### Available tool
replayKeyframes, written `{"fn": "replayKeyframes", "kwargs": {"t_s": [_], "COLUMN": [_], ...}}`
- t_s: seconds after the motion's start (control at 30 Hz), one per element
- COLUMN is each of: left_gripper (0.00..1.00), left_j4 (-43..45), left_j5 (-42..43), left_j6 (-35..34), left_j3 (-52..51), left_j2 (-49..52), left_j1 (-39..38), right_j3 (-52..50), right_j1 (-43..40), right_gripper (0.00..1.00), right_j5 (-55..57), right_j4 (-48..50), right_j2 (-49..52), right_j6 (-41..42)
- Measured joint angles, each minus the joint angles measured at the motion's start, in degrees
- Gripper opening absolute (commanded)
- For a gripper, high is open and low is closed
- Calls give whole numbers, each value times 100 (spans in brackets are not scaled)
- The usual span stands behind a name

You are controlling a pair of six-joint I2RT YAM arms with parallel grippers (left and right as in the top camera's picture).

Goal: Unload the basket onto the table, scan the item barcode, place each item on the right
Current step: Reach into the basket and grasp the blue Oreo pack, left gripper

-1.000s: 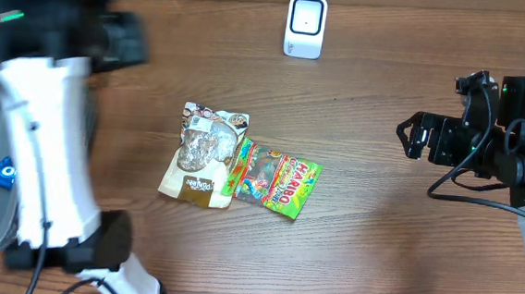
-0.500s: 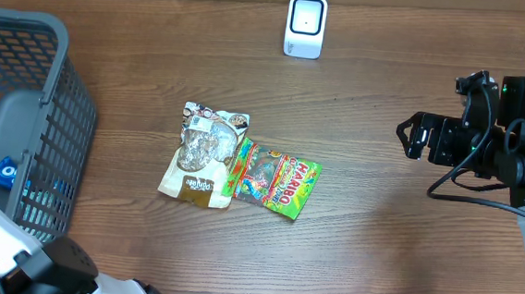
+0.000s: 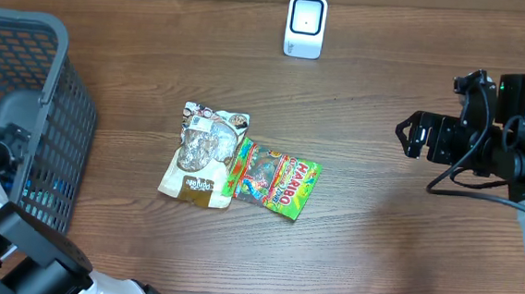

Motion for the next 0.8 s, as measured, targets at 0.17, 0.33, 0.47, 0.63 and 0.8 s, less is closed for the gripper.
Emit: {"fn": "replayKeyframes", "kwargs": {"t_s": [0.17, 0.33, 0.47, 0.63, 0.8], "left_gripper": [91, 35, 5, 4, 4], "left_j4": [828, 1174, 1246, 979, -92], "left_j5": [-92, -195, -223, -199, -50], "left_j6": [2, 22, 13, 4, 2], "left_j3": [-848, -1281, -1300, -1193, -358], "left_j2": [4, 4, 4, 4, 66], "left_j1": [0, 0, 0, 0, 0], "right_j3": [0, 0, 0, 0, 0], "right_j1": [0, 0, 0, 0, 0], "right_gripper": [100, 100, 100, 100, 100], "right_j5": [2, 4, 0, 2, 2], "right_j4": [-7, -81, -101, -105, -109], "right_j2": [122, 243, 304, 306, 306], "right_j6": [-2, -2, -4, 0, -4]}}
